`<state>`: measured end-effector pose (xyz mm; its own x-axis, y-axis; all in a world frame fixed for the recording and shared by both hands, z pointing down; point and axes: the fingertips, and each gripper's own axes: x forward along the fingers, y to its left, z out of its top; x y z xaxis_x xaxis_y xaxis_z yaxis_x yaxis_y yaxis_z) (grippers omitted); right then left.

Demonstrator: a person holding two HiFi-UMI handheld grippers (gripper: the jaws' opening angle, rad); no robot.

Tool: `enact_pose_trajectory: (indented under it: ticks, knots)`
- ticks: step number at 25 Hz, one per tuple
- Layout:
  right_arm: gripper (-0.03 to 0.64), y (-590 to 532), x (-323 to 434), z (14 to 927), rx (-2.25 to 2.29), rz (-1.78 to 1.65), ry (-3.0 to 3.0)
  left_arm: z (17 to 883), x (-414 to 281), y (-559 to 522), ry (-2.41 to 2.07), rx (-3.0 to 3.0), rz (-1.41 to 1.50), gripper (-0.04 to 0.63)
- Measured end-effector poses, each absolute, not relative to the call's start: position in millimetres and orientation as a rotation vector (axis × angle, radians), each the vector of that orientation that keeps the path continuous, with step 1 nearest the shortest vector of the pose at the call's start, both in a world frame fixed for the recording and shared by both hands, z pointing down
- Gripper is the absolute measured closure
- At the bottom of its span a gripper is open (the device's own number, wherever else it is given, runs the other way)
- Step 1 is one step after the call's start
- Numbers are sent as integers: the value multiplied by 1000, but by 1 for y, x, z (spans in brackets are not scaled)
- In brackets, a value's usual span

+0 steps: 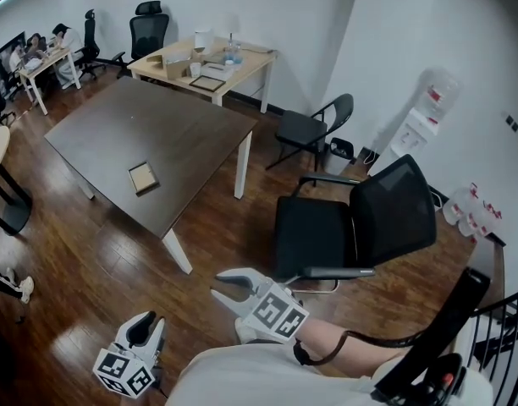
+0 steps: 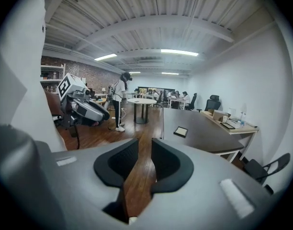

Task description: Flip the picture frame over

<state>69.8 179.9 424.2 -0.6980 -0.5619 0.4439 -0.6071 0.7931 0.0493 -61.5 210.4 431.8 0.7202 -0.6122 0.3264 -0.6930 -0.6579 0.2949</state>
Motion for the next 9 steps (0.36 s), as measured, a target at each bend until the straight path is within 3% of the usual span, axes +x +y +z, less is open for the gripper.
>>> enact_pose_trajectory:
  ticks: [9]
  knots:
    - [532, 190, 40, 422, 887, 152, -2538, 434, -93, 221, -1014, 2522, 275, 497]
